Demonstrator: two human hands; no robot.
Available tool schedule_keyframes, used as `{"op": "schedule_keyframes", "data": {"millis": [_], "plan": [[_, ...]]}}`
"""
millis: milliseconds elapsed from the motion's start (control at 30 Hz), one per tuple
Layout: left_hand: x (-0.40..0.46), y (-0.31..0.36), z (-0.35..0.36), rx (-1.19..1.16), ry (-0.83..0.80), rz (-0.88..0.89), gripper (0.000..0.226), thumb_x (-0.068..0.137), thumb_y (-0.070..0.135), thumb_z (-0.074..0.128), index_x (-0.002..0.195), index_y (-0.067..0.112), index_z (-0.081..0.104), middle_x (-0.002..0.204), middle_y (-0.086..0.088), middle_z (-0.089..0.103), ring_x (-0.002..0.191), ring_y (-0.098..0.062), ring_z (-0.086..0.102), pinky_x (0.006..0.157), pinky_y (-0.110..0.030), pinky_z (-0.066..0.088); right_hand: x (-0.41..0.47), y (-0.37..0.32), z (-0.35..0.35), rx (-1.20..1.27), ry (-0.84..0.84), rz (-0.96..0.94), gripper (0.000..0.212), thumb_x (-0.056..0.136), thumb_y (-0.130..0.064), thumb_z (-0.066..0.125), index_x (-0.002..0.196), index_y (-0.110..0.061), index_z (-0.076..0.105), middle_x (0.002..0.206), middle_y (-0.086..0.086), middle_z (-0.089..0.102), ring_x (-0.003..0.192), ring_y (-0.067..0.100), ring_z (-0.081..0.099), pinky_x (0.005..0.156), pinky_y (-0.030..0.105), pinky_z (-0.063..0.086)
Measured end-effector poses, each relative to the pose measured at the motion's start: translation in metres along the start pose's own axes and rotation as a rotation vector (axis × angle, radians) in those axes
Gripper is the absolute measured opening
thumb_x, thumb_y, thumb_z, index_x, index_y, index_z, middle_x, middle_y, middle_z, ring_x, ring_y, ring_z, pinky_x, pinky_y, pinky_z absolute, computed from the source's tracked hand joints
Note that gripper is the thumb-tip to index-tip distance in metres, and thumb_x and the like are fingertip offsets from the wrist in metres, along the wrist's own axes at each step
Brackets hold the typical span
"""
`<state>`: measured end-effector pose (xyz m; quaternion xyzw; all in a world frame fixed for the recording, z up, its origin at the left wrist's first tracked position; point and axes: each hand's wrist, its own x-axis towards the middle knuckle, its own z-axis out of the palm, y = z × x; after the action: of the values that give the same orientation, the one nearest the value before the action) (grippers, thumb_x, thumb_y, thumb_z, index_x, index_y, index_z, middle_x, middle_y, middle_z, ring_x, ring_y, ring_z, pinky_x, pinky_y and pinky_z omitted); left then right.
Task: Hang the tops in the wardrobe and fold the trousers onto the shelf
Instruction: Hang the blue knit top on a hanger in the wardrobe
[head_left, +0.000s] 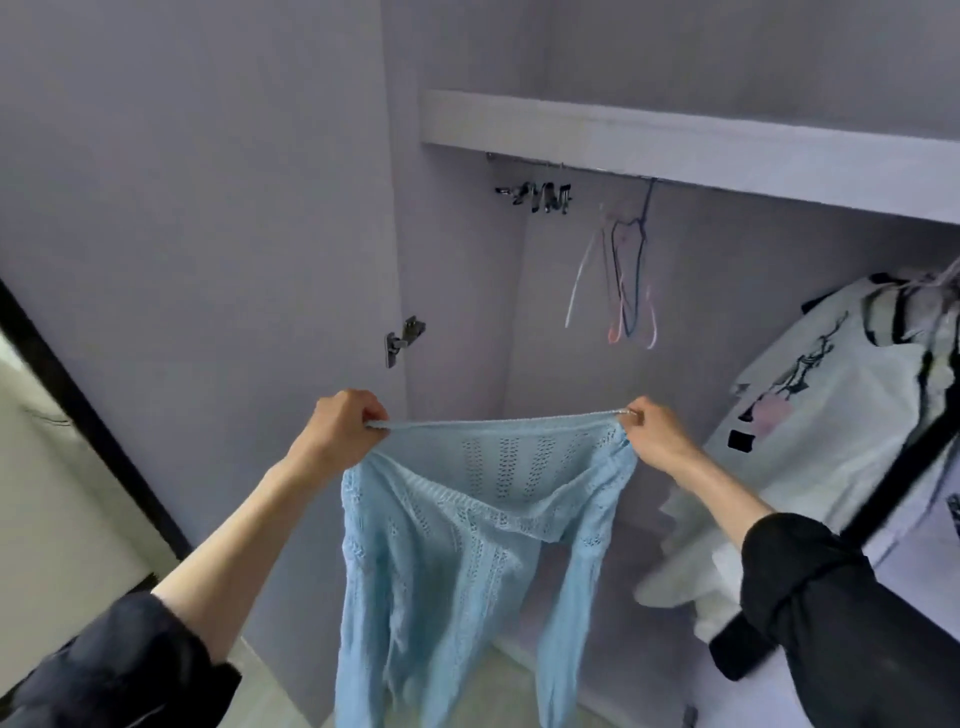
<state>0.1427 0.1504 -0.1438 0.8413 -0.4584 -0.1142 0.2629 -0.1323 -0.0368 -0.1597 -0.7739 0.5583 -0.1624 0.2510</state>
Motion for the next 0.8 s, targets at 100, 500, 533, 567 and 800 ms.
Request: {"op": "schedule_keyframes", "data": {"millis": [100,500,533,567,800], "plan": [[0.022,-0.004,0.016,0.119,-0.115,-0.018,0.019,0.085,-0.001,0.056,0.097,0.009,0.068,0.097,-0.013,0.067,0.080,-0.023,0.056,0.070,-0.027,0.043,0.007,0.008,-0.011,0.079,-0.014,-0.013,0.021,0.100,-0.020,0.040,0.105,-0.004,0.053,0.089,0.009,0.051,0.083,0.021,0.047,0.066,0.030,0.033],[0.098,0.057,0.034,-0.068,0.067,-0.112,0.014,0.088,0.003,0.056,0.076,0.003,0.063,0.070,-0.012,0.058,0.069,-0.026,0.057,0.062,-0.030,0.045,0.077,0.052,-0.053,-0.248,-0.212,-0.114,0.019,0.084,-0.005,0.052,0.096,-0.017,0.059,0.091,0.003,0.057,0.082,0.019,0.051,0.068,0.026,0.037],[0.104,0.067,0.033,-0.250,0.055,-0.149,0.014,0.086,-0.001,0.057,0.073,0.002,0.062,0.066,-0.011,0.058,0.063,-0.024,0.060,0.056,-0.026,0.048,0.082,0.054,-0.057,-0.218,-0.205,-0.094,0.016,0.083,-0.004,0.053,0.093,-0.015,0.060,0.086,0.004,0.057,0.078,0.019,0.051,0.065,0.026,0.036],[0.110,0.080,0.034,-0.464,0.024,-0.201,0.014,0.085,-0.005,0.058,0.073,0.001,0.062,0.064,-0.010,0.059,0.055,-0.019,0.062,0.050,-0.021,0.051,0.088,0.058,-0.062,-0.194,-0.202,-0.081,0.014,0.083,-0.004,0.054,0.092,-0.012,0.062,0.083,0.004,0.057,0.074,0.018,0.050,0.062,0.026,0.035],[0.133,0.134,0.043,-1.132,-0.278,-0.392,0.023,0.089,-0.012,0.046,0.084,0.006,0.059,0.060,-0.004,0.069,0.053,-0.012,0.067,0.049,-0.022,0.055,0.139,0.075,-0.067,0.072,-0.246,0.109,0.021,0.091,-0.002,0.045,0.099,-0.015,0.059,0.079,0.000,0.061,0.064,0.009,0.052,0.052,0.018,0.035]]}}
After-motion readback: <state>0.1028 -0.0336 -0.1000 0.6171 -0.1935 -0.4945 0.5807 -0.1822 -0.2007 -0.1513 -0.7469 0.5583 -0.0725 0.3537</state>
